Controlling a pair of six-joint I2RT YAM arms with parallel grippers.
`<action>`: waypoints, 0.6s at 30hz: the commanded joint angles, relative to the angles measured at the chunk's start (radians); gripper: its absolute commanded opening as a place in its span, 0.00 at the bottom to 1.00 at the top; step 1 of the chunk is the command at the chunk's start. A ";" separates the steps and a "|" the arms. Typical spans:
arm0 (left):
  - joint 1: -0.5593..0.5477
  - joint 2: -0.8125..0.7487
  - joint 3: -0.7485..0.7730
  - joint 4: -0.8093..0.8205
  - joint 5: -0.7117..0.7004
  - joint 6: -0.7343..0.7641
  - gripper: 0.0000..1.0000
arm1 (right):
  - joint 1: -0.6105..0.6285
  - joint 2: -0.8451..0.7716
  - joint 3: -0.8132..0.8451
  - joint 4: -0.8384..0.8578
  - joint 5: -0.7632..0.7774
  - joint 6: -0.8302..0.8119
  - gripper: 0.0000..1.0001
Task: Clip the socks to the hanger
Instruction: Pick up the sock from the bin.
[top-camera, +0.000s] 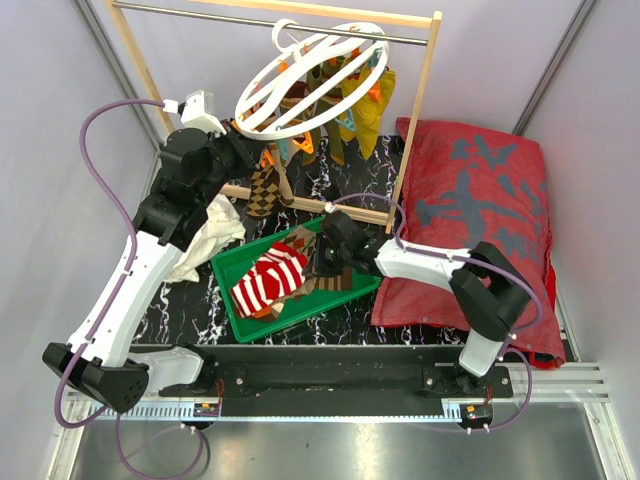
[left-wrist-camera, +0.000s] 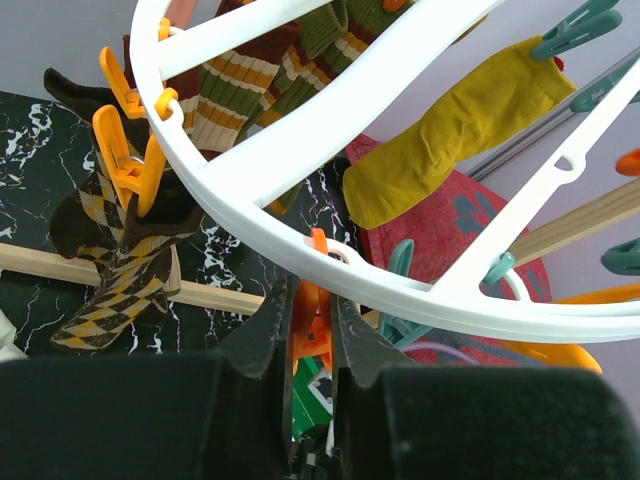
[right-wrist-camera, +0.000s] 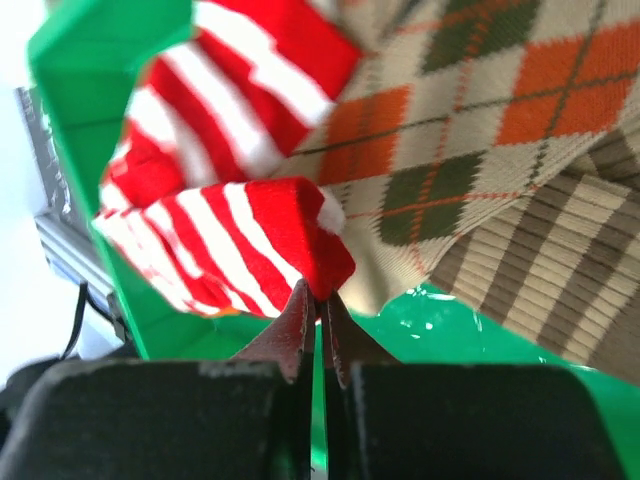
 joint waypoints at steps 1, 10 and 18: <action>0.001 -0.013 0.031 0.017 -0.004 0.001 0.07 | 0.003 -0.118 0.086 -0.057 0.047 -0.213 0.00; 0.001 -0.011 0.054 0.015 0.013 -0.002 0.07 | 0.027 -0.194 0.259 -0.235 0.041 -0.770 0.00; 0.000 -0.019 0.052 0.017 0.034 -0.014 0.07 | 0.058 -0.217 0.314 -0.313 0.102 -0.984 0.01</action>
